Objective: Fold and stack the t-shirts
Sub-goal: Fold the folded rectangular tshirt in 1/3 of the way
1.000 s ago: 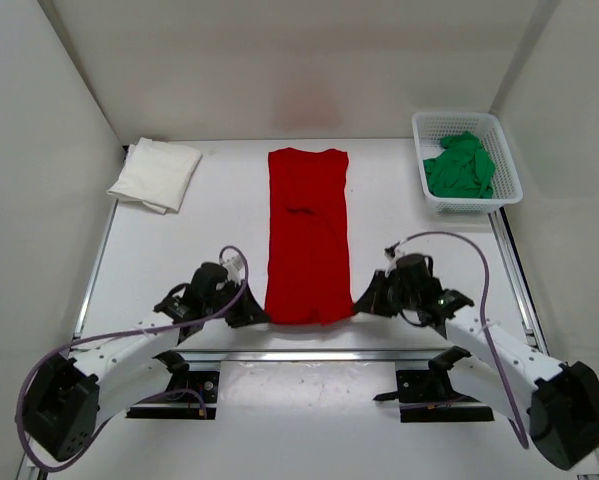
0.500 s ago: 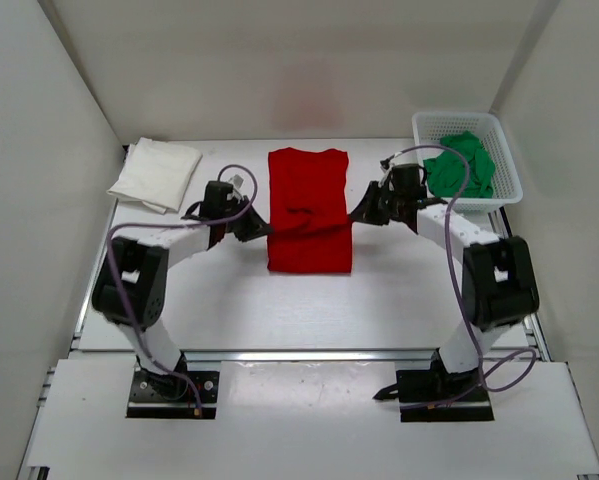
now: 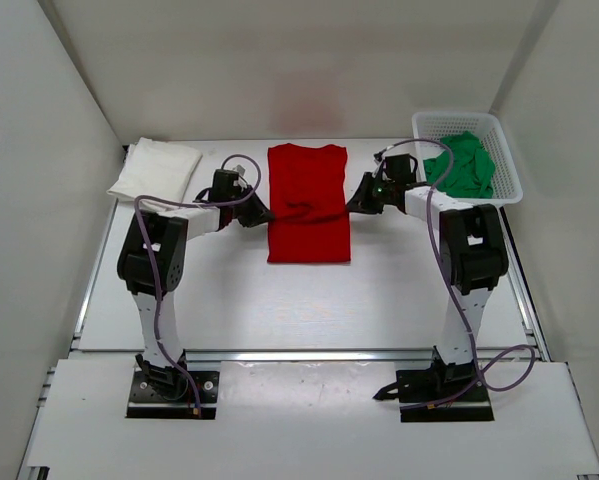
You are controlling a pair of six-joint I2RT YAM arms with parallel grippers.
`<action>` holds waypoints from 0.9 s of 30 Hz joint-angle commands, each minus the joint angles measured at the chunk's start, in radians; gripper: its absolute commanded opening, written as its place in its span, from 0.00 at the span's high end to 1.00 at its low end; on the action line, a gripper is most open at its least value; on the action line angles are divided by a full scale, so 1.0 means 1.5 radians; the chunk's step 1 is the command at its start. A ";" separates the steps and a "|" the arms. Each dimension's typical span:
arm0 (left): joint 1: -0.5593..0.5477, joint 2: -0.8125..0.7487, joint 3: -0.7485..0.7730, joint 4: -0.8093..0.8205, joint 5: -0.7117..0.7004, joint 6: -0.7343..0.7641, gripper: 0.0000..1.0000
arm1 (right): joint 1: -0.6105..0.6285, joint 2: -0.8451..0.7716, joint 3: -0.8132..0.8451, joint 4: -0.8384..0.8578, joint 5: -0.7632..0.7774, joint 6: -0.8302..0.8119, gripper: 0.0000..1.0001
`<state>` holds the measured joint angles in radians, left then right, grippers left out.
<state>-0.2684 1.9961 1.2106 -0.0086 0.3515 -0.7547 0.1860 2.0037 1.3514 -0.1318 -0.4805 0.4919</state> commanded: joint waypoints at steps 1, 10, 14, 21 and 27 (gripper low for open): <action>0.017 -0.016 0.005 0.055 0.018 -0.013 0.67 | -0.008 0.008 0.041 0.010 -0.006 -0.016 0.87; -0.044 -0.189 -0.113 0.106 -0.013 -0.018 0.65 | 0.016 -0.128 -0.002 -0.020 0.094 -0.052 0.66; -0.118 -0.202 -0.224 0.192 -0.028 -0.059 0.68 | 0.077 -0.145 -0.064 0.018 0.093 -0.067 1.00; -0.106 -0.131 -0.284 0.240 0.011 -0.089 0.74 | 0.130 -0.018 0.007 -0.028 0.051 -0.096 1.00; -0.069 -0.166 -0.391 0.310 0.017 -0.130 0.72 | 0.131 -0.078 -0.125 0.029 0.090 -0.043 1.00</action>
<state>-0.3962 1.7897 0.6964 0.3885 0.3683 -0.9123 0.3943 1.9659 1.2224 -0.1390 -0.3698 0.3931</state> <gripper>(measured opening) 0.279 0.005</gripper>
